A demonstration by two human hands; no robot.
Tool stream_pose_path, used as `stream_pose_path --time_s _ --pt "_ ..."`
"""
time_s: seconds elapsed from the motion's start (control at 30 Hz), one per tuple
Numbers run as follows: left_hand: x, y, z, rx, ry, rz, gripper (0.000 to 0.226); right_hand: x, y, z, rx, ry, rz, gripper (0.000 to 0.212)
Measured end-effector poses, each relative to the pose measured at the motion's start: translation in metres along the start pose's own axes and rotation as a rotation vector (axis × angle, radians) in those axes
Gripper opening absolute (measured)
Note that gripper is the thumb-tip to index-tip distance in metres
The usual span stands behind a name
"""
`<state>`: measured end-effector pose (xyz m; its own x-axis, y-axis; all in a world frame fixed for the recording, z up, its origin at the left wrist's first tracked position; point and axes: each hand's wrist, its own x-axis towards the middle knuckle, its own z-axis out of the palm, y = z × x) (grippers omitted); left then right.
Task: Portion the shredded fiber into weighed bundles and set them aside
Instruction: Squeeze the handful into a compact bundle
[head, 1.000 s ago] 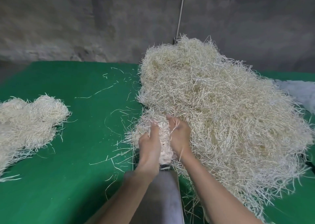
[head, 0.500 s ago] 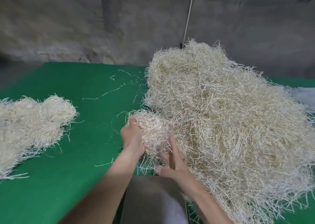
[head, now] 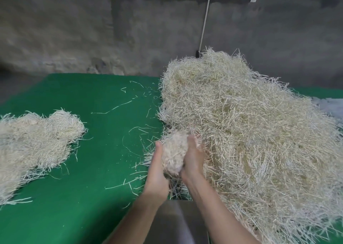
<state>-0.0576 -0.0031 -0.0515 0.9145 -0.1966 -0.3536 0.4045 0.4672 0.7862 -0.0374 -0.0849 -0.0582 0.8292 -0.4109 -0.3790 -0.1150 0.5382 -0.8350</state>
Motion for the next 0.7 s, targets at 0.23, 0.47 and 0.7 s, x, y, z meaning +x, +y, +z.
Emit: stream_pose_path --time_s 0.23,0.47,0.7 --pt "0.028 0.014 0.000 0.446 0.277 0.311 0.042 -0.012 0.013 0.001 -0.711 -0.129 -0.534 0.032" --pt "0.024 0.002 -0.036 0.049 -0.003 -0.008 0.064 0.019 0.007 0.001 -0.410 0.067 -0.393 0.020" --pt "0.028 -0.008 -0.063 0.083 0.119 0.115 0.080 0.014 0.046 0.023 -0.686 -0.158 -0.301 0.044"
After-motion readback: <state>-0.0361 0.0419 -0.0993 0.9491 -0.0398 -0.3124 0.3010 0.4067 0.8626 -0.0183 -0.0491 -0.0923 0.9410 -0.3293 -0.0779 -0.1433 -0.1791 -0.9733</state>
